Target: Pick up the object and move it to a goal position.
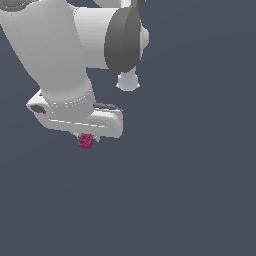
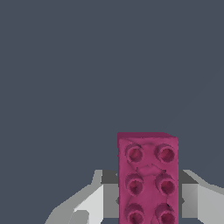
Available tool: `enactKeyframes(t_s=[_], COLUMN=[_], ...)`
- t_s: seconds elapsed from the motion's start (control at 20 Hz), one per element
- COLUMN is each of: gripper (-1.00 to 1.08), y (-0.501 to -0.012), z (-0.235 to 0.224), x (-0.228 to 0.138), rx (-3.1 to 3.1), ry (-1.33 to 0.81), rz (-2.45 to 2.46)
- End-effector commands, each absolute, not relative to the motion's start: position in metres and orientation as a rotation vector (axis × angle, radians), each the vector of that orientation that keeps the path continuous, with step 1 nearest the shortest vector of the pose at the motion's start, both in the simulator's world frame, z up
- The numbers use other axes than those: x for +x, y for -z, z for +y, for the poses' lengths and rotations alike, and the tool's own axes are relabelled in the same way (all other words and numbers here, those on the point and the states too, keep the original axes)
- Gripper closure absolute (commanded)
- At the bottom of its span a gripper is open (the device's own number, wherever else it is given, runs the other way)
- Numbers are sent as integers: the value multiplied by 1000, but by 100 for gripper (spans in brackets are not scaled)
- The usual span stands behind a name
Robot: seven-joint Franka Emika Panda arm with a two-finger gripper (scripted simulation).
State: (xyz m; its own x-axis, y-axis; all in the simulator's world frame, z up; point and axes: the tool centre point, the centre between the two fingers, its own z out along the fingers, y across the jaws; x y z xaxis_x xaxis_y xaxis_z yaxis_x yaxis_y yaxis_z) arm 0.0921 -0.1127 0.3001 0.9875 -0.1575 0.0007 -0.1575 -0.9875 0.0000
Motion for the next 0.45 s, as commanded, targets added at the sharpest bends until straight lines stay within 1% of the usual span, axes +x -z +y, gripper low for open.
enactKeyframes(t_s=[0.0, 0.4], gripper=[108, 108], y=[-307, -315], z=[-115, -118], x=[95, 98], rx=[3132, 3132], ry=[0, 0], rz=[-248, -248])
